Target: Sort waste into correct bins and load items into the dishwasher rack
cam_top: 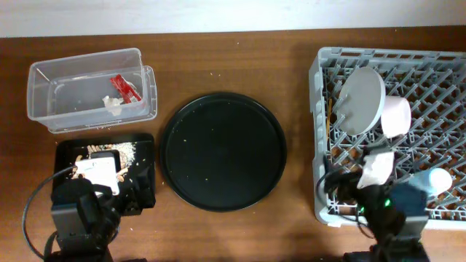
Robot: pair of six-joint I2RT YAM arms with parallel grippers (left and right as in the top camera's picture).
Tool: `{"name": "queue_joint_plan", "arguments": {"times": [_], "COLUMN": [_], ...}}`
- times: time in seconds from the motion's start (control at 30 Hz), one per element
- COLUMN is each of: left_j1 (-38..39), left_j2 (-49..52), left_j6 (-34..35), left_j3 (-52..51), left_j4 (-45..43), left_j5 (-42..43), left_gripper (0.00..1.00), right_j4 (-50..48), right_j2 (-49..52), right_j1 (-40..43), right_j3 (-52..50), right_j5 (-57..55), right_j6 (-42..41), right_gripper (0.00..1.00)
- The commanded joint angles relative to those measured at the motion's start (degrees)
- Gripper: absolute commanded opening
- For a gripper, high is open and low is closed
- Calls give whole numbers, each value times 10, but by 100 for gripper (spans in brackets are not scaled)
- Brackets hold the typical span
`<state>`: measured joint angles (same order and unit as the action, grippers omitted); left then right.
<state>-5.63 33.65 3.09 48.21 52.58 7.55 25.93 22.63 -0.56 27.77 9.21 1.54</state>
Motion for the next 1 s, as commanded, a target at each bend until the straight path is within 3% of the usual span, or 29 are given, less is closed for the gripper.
{"name": "queue_joint_plan", "arguments": {"times": [0.0, 0.07, 0.2, 0.27, 0.73, 0.83, 0.9, 0.97], "left_j1": [0, 0, 0, 0, 0, 38, 42, 42], "left_j2": [-2, -2, -2, -2, -2, -31, -86, -179], "left_j6": [7, 7, 7, 7, 7, 5, -1, -1], "left_j3": [-2, -2, -2, -2, -2, -7, -55, -182], "left_j4": [-2, -2, -2, -2, -2, 0, -15, -119], "left_j5": [8, 8, 8, 8, 8, 1, -27, -26], "left_gripper": [99, 99, 99, 99, 99, 99, 99, 99], "right_j4": [-145, -249, -250, -212, -213, -213, -213, -213], "right_j2": [-107, -160, -224, -224, -224, -224, -224, -224], "right_j1": [-44, -46, -44, -36, -35, -35, -35, -35], "right_j3": [-116, -202, -275, -275, -275, -275, -275, -275], "right_j5": [-88, -104, -114, -109, -103, -103, -103, -103], "right_j6": [-34, -33, -26, 24, 23, 23, 23, 23], "right_gripper": [98, 98, 98, 99, 98, 98, 98, 99]}}
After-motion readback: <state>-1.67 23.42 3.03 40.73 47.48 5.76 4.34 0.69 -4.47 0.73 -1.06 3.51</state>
